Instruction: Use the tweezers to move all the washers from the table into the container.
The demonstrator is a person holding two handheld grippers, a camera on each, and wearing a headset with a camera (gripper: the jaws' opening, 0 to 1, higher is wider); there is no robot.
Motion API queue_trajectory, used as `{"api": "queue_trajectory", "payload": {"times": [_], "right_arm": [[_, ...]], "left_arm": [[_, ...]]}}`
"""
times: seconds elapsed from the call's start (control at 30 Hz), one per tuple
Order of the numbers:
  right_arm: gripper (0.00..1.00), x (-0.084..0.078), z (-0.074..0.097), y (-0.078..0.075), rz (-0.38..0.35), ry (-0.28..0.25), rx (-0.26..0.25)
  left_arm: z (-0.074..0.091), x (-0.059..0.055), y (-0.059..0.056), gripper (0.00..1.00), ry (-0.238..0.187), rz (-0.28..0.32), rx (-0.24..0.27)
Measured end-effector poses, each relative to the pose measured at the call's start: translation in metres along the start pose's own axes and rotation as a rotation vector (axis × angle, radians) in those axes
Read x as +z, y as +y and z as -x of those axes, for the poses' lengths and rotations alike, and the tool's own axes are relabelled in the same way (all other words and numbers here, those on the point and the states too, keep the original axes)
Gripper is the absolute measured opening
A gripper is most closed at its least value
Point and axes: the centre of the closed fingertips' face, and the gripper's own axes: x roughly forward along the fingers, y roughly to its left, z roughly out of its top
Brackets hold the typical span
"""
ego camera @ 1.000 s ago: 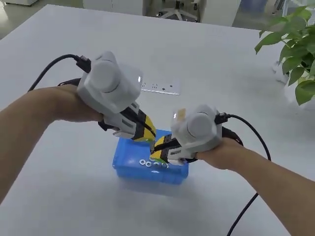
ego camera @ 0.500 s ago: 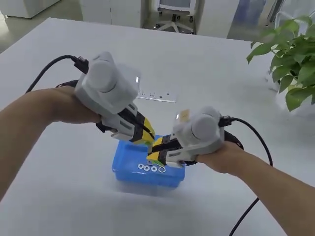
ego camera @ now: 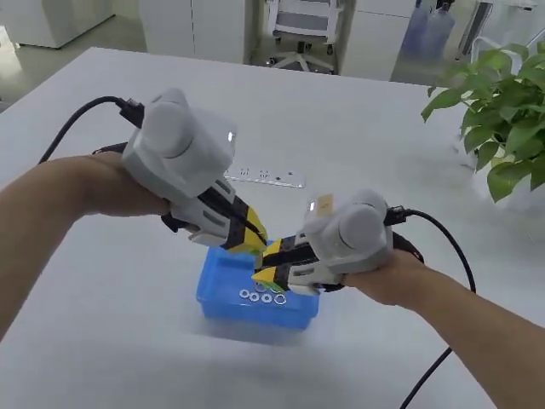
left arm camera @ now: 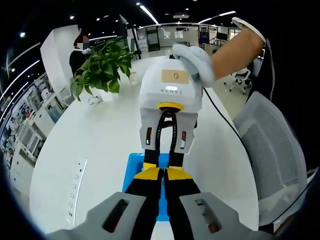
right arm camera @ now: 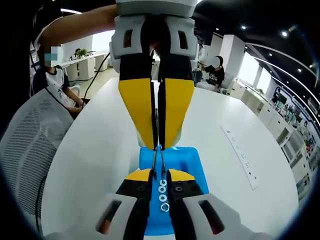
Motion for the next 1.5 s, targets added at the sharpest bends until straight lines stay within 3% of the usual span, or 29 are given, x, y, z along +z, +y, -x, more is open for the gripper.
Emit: {"api": "queue_trajectory", "payload": {"times": [0.3,0.57,1.0,1.33,1.5], "right_arm": [[0.10,0.002,0.000,0.005,0.008,-0.005,0.017],[0.08,0.001,0.001,0.015,0.018,0.027,0.031],[0.07,0.000,0.008,0.041,0.039,0.076,0.050],[0.07,-0.014,0.006,0.066,0.047,0.128,0.075],[0.07,-0.026,0.001,0.076,0.050,0.169,0.088]], "left_arm": [[0.001,0.001,-0.003,0.05,-0.006,0.006,-0.004],[0.003,-0.003,-0.010,0.05,0.014,0.011,-0.019],[0.009,-0.007,-0.037,0.05,0.020,0.000,-0.030],[0.001,-0.027,-0.061,0.05,0.049,0.009,-0.041],[-0.009,-0.044,-0.072,0.05,0.095,-0.003,-0.049]]}}
